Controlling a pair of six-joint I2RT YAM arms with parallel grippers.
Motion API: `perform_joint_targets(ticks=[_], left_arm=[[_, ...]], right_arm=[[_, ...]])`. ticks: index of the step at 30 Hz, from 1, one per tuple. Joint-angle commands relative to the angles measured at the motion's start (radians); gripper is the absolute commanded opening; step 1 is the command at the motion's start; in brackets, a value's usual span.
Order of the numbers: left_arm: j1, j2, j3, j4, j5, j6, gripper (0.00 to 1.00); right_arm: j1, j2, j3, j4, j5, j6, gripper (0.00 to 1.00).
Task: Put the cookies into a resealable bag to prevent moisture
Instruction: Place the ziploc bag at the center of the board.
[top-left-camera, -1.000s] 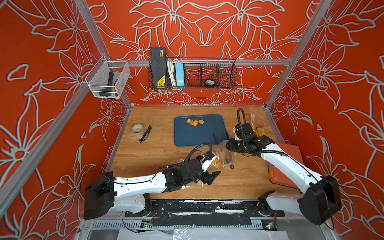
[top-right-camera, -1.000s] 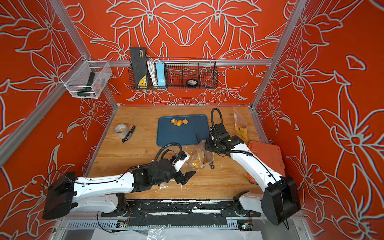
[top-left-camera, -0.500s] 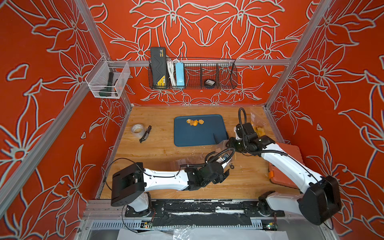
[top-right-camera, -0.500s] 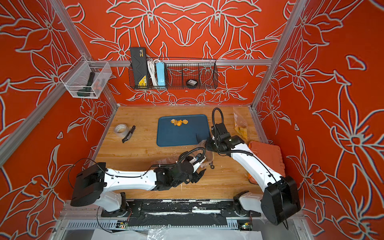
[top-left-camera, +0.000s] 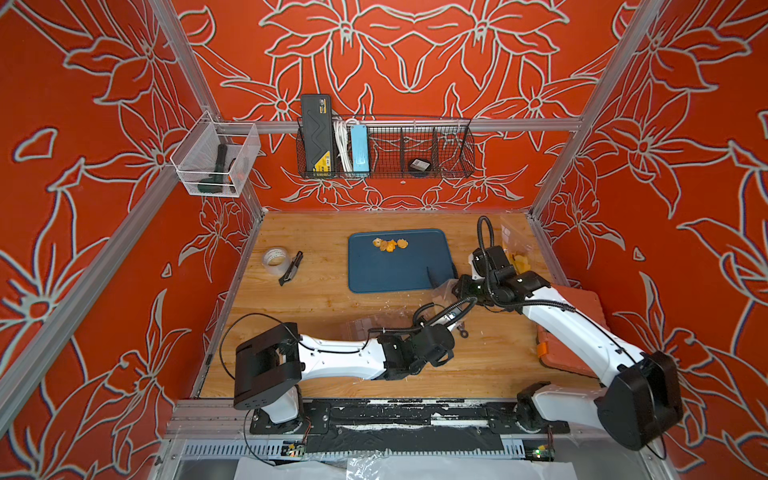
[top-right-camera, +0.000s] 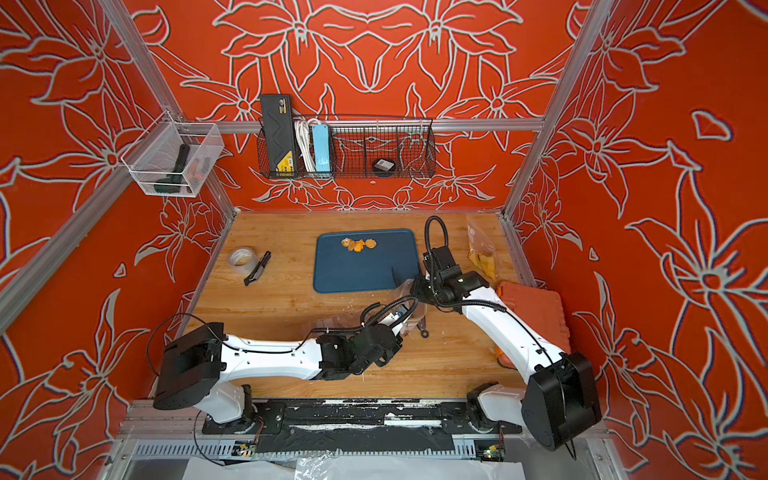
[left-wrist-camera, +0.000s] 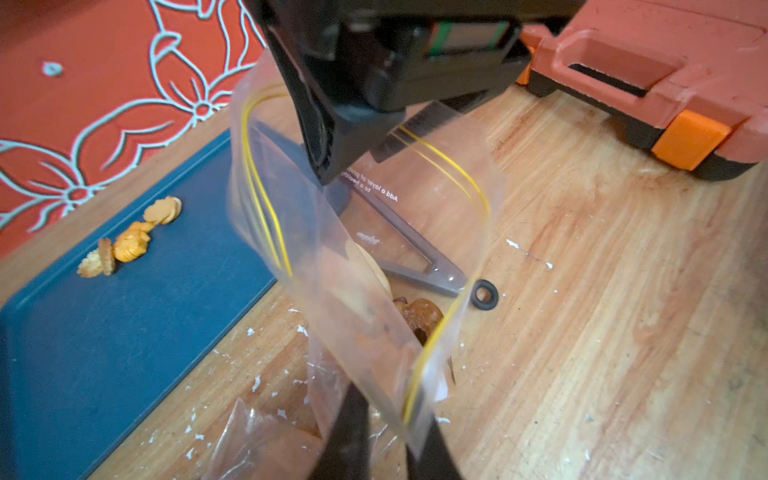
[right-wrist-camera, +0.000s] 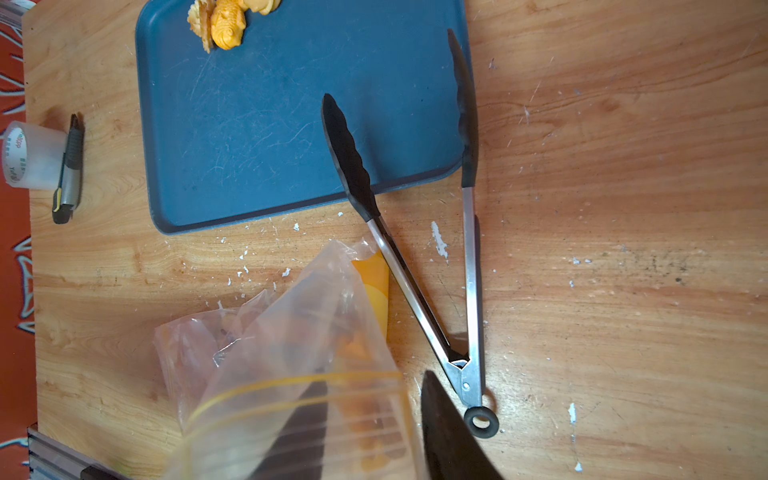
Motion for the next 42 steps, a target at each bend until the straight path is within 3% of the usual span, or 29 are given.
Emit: perform_joint_targets(ticks=[1, 10, 15, 19, 23, 26, 28, 33, 42], left_arm=[[-0.002, -0.032, -0.023, 0.029, 0.008, -0.004, 0.01], [0.010, -0.149, -0.075, 0.001, 0.133, 0.032, 0.00], [0.053, -0.215, -0.089, -0.028, 0.285, 0.051, 0.00], [0.148, -0.256, -0.077, -0.068, 0.450, 0.036, 0.00], [0.270, -0.290, -0.066, -0.106, 0.613, 0.012, 0.00], [0.349, -0.294, -0.052, -0.153, 0.678, 0.005, 0.00], [0.393, -0.290, -0.044, -0.183, 0.707, 0.010, 0.00], [0.505, -0.272, -0.012, -0.272, 0.739, 0.011, 0.00], [0.685, -0.174, 0.068, -0.380, 0.869, 0.048, 0.00]], right_arm=[[-0.007, -0.012, -0.013, -0.006, 0.011, 0.015, 0.39], [-0.020, -0.062, 0.005, -0.025, -0.004, -0.029, 0.42], [-0.022, -0.145, 0.016, 0.011, -0.094, -0.108, 0.61], [-0.022, -0.245, 0.009, 0.053, -0.126, -0.207, 0.71], [-0.023, -0.313, 0.002, 0.054, 0.018, -0.248, 0.78], [-0.024, -0.309, -0.005, 0.034, 0.171, -0.268, 0.78], [-0.037, -0.292, -0.002, 0.023, 0.210, -0.269, 0.77], [-0.110, -0.209, 0.020, 0.085, -0.038, -0.349, 0.71], [-0.226, -0.094, -0.089, 0.502, -0.451, -0.373, 0.68]])
